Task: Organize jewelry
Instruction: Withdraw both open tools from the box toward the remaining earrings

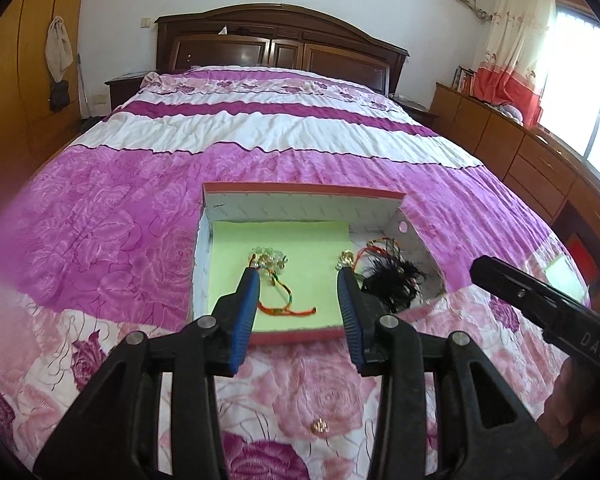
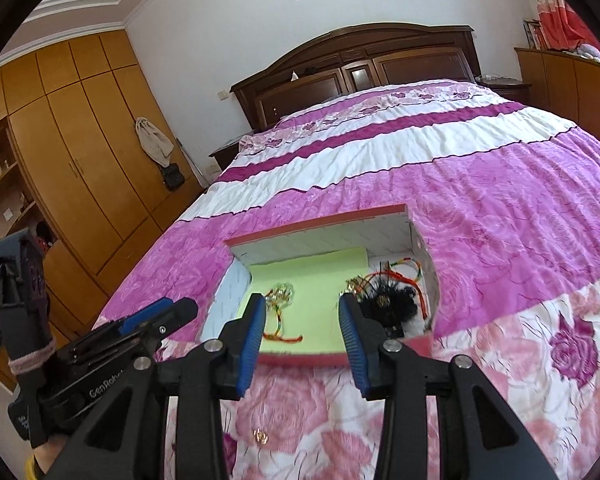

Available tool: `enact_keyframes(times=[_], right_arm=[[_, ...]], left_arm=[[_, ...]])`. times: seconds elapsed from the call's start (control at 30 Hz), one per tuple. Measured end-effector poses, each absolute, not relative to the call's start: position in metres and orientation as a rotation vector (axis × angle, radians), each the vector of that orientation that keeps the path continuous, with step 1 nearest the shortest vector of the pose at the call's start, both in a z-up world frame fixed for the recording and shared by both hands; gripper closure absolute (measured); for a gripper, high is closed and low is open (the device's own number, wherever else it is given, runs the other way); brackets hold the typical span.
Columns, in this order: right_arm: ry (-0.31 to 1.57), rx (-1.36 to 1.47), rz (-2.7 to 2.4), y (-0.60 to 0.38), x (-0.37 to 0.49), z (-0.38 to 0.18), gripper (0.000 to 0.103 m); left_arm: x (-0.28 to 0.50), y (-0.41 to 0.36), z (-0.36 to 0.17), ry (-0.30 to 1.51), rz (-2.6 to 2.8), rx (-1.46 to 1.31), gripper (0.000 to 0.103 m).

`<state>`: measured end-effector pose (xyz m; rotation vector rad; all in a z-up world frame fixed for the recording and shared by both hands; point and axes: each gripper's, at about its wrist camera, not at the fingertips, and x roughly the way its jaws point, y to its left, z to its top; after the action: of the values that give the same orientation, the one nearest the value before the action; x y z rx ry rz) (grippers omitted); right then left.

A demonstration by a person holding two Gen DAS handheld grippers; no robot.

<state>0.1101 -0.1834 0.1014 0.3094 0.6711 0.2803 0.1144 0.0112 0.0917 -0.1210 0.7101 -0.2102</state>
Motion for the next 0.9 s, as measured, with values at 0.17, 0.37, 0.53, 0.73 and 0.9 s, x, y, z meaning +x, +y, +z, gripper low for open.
enact_keyframes(times=[0.17, 0.37, 0.53, 0.73, 0.9], right_arm=[[0.689, 0.307, 0.279, -0.189, 0.088, 0.104, 0.062], [0.717, 0.291, 0.261, -0.195, 0.067, 0.100, 0.062], [0.765, 0.273, 0.247, -0.200, 0.056, 0.091, 0.062], [0.839, 0.262, 0.228, -0.206, 0.046, 0.068, 0.062], [0.901, 0.254, 0.218, -0.211, 0.041, 0.048, 0.062]], left_arm=[[0.102, 0.013, 0.090, 0.738, -0.219, -0.128, 0.070], [0.089, 0.013, 0.084, 0.772, -0.223, -0.112, 0.069], [0.080, 0.015, 0.078, 0.806, -0.245, -0.108, 0.069], [0.071, 0.014, 0.066, 0.857, -0.260, -0.094, 0.068], [0.069, 0.014, 0.050, 0.902, -0.262, -0.093, 0.068]])
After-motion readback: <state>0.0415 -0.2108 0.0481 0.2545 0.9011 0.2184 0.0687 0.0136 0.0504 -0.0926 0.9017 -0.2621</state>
